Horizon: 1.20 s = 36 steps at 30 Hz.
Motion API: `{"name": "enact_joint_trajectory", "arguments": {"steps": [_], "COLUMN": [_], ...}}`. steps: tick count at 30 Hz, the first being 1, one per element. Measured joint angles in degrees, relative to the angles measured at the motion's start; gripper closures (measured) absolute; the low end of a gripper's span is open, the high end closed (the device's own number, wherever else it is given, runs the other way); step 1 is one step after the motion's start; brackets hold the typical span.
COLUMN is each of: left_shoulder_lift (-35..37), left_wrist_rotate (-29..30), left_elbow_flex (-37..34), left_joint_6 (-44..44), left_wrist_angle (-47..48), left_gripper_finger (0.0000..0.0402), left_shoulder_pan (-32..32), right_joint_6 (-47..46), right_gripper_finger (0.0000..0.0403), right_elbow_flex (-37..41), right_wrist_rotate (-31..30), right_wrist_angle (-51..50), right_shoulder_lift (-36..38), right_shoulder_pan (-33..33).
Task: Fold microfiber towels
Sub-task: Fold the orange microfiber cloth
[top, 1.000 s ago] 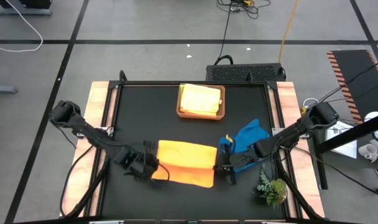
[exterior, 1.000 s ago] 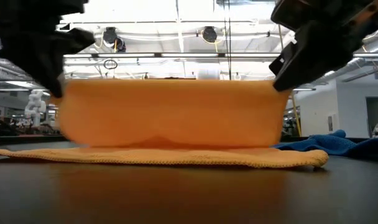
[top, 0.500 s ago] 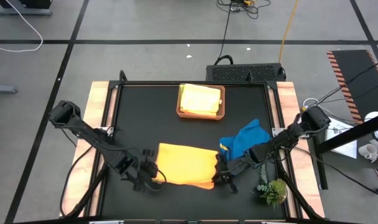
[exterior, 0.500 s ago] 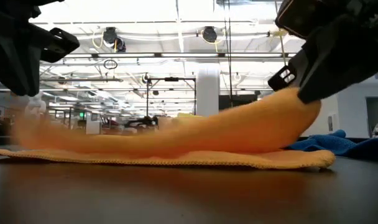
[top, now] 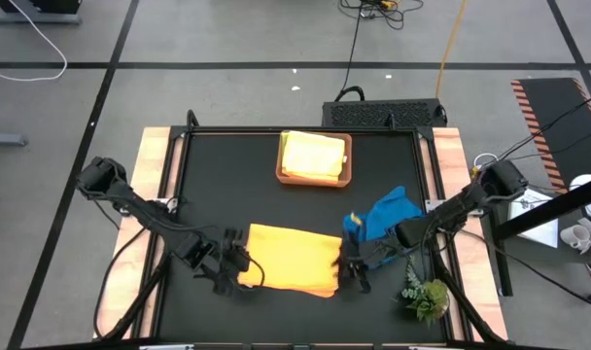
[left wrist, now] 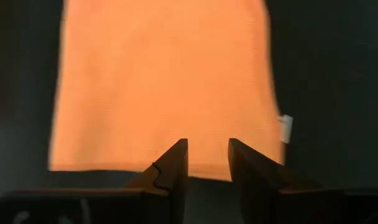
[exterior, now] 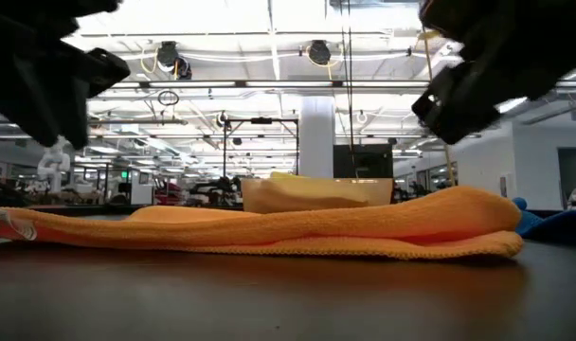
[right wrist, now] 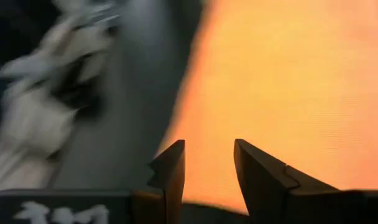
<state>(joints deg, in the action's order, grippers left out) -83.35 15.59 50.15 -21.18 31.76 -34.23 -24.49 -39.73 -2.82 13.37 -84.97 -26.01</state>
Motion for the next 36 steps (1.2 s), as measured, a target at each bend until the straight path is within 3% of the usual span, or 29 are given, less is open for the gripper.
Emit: {"name": "enact_joint_trajectory", "arguments": {"steps": [3, 7, 11, 18, 23, 30, 36], "left_shoulder_lift": [0.00, 0.00, 0.00, -4.53, -11.02, -15.87, -16.83], "left_wrist_rotate": [1.28, 1.07, -1.99, -15.75, -21.34, -21.67, -22.18], "left_elbow_flex": [0.00, 0.00, 0.00, 0.09, 0.09, 0.09, 0.09], "left_joint_6": [2.18, 8.40, 15.46, 22.38, 22.85, 22.53, 21.91], "left_wrist_angle": [-0.75, -6.34, -14.23, -28.43, -34.55, -41.42, -44.05], "left_gripper_finger": [0.0284, 0.0284, 0.0284, 0.0280, 0.0243, 0.0173, 0.0143], "left_shoulder_pan": [2.32, 6.10, 10.97, 19.69, 24.30, 27.67, 28.35], "right_joint_6": [-3.02, -6.92, -8.06, -9.72, -11.24, -11.25, -12.69], "right_gripper_finger": [0.0269, 0.0268, 0.0262, 0.0233, 0.0226, 0.0272, 0.0296], "right_elbow_flex": [-0.02, -0.02, 0.50, 6.73, 11.20, 12.53, 12.57], "right_wrist_rotate": [-6.50, -7.41, -5.05, 3.26, 6.10, 6.29, 8.08], "right_wrist_angle": [-5.55, -11.39, -13.85, -6.43, 0.16, 2.90, 4.21], "right_shoulder_lift": [2.23, 2.87, 2.55, 2.57, 2.55, 2.55, -0.96], "right_shoulder_pan": [2.94, 7.49, 11.93, 17.27, 18.85, 18.88, 18.88]}}
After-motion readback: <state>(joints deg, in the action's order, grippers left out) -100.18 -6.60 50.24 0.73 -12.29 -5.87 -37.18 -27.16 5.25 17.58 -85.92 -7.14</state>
